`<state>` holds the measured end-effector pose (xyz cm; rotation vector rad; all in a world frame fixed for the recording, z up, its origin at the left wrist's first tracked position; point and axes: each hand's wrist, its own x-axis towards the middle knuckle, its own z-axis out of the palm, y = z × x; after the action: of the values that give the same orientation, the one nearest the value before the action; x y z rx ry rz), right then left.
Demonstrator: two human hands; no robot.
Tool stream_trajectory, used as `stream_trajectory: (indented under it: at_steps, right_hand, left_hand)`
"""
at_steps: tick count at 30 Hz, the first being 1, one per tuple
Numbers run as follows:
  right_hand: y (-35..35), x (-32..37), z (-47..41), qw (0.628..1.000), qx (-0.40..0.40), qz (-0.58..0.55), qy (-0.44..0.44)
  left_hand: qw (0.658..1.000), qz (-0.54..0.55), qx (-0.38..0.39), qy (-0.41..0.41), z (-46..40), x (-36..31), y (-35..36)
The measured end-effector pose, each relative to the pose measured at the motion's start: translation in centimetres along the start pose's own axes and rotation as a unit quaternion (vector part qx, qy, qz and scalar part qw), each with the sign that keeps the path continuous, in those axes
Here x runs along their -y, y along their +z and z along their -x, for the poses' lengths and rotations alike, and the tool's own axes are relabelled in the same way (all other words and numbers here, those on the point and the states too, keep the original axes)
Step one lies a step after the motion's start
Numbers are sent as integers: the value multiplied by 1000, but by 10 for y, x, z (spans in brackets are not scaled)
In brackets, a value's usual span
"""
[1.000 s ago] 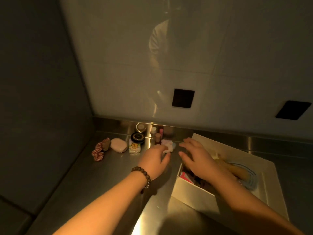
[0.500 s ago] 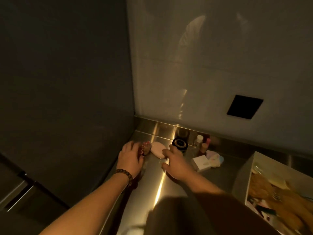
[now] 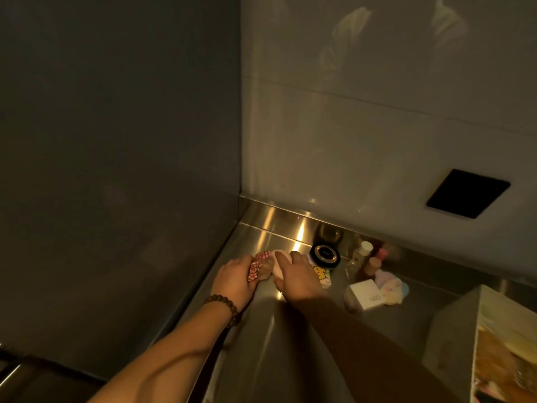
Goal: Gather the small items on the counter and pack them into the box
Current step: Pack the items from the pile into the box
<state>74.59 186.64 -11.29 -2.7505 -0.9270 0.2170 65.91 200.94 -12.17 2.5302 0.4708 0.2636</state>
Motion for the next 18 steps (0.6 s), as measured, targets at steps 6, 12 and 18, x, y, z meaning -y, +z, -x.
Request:
stream_trajectory:
  at_steps: [6, 12, 18]
  right_hand:
    - [-17, 2, 31, 992, -73, -103, 17]
    - [-83, -18, 88, 979, -132, -155, 24]
    - [-161, -77, 176, 957, -224, -165, 79]
  left_hand:
    - [999, 45, -30, -6, 18, -16, -18]
    - [991, 103, -56, 65, 30, -72, -45]
    - [970, 180, -28, 159, 55, -181, -47]
